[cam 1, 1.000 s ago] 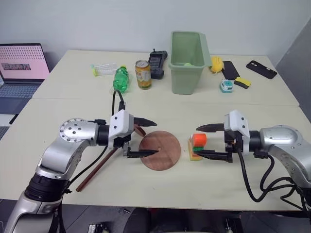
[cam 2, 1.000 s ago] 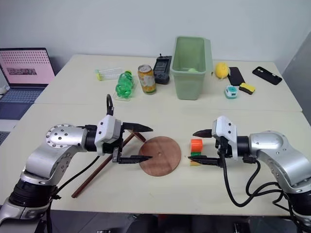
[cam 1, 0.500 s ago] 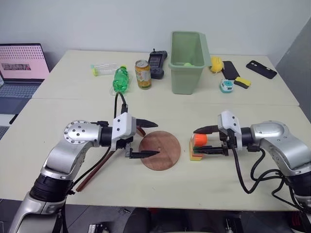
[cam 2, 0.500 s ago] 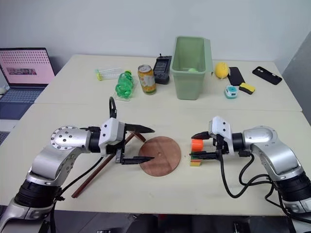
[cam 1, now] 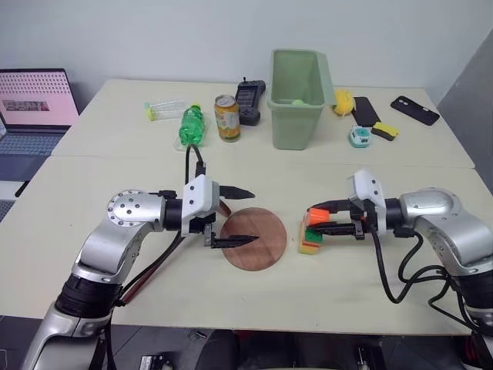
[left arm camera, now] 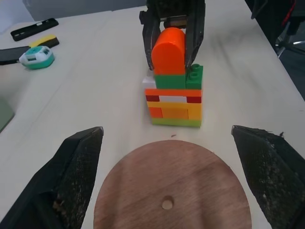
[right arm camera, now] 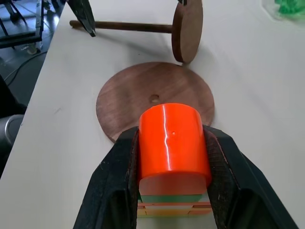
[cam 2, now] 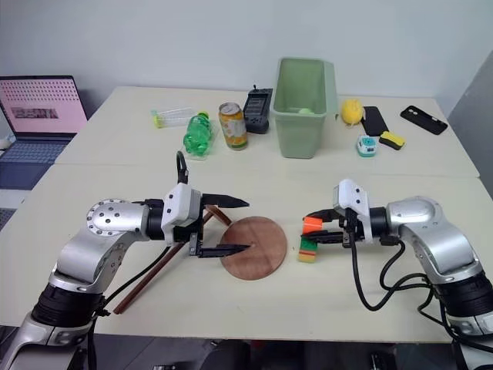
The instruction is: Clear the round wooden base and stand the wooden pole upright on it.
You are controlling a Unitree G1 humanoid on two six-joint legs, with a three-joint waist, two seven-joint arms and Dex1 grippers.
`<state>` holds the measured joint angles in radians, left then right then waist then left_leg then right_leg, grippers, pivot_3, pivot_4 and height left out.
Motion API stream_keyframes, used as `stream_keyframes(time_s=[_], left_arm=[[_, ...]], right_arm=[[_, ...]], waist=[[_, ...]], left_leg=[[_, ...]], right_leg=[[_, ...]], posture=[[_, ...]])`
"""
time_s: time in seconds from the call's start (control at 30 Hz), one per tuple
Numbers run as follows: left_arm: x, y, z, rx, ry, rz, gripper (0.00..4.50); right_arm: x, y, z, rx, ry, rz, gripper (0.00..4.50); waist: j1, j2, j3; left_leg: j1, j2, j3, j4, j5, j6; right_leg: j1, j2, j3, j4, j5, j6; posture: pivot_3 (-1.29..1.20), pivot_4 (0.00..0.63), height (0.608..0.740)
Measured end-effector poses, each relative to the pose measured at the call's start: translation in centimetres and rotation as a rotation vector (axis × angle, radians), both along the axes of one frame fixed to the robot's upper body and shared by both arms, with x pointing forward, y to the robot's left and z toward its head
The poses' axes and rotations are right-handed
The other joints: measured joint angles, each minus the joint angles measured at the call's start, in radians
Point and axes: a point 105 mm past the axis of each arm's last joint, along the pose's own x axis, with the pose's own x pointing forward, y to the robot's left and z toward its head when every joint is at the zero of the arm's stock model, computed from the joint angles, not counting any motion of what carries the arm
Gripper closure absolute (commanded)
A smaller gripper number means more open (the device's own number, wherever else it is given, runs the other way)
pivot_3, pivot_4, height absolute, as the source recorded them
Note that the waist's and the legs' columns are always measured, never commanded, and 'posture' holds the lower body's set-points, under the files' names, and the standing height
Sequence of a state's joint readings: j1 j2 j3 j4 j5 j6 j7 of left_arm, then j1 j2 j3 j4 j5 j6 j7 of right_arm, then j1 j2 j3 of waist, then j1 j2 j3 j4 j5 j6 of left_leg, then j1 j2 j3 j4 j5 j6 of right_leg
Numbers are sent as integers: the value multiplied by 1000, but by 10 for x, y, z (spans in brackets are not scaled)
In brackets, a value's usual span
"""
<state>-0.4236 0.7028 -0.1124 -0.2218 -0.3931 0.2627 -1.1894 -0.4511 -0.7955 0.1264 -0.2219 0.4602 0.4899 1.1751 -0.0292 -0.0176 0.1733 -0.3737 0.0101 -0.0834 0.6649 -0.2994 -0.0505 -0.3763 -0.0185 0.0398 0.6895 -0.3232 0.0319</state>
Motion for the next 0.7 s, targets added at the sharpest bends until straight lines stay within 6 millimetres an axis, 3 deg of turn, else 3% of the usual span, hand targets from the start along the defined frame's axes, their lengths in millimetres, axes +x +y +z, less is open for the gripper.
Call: stream_keyframes(time_s=[0.3, 0.37, 0.4, 0.43, 0.47, 0.53, 0.7], left_arm=[[11, -19, 12, -46, -10, -35, 0], [14, -33, 16, -73, -10, -66, 0], [14, -47, 20, -93, -15, -106, 0], [14, -52, 22, -100, -18, -118, 0], [14, -62, 24, -105, -27, -148, 0], [17, -72, 26, -106, -36, -158, 0], [17, -86, 23, -102, -34, -184, 0]], right_arm=[[9, -58, 18, 4, -64, -287, 3028], [13, -84, 20, 18, -83, -430, 3028], [19, -111, 21, 26, -100, -571, 3028], [20, -119, 22, 30, -104, -613, 3028], [25, -145, 25, 44, -120, -744, 3028], [28, -167, 25, 51, -132, -860, 3028], [32, -190, 13, 40, -112, -996, 3028]], waist=[[4, 0, 0], [9, -1, 0], [17, -1, 0], [19, -1, 0], [22, -1, 0], [21, -1, 0], [1, 0, 0]], left_leg=[[-2, -2, 2, 1, 0, 0], [-3, -2, 1, 2, 0, 0], [-5, -3, 2, 4, 0, 0], [-5, -3, 2, 4, 0, 0], [-5, -3, 4, 5, 0, 0], [-5, -2, 5, 6, 0, 0], [-5, -1, 6, 5, 0, 0]], right_leg=[[0, 0, -1, 0, 0, 0], [0, 0, -2, 0, 0, 0], [0, 0, -3, 0, 0, 0], [0, 0, -2, 0, 0, 0], [-1, 0, -1, 0, 0, 1], [-1, 0, 0, 1, 0, 1], [-3, 0, 1, 4, 0, 1]], posture=[[0, 150, 740], [0, 150, 740], [0, 150, 740], [0, 150, 740], [0, 150, 740], [0, 150, 740], [0, 150, 740]])
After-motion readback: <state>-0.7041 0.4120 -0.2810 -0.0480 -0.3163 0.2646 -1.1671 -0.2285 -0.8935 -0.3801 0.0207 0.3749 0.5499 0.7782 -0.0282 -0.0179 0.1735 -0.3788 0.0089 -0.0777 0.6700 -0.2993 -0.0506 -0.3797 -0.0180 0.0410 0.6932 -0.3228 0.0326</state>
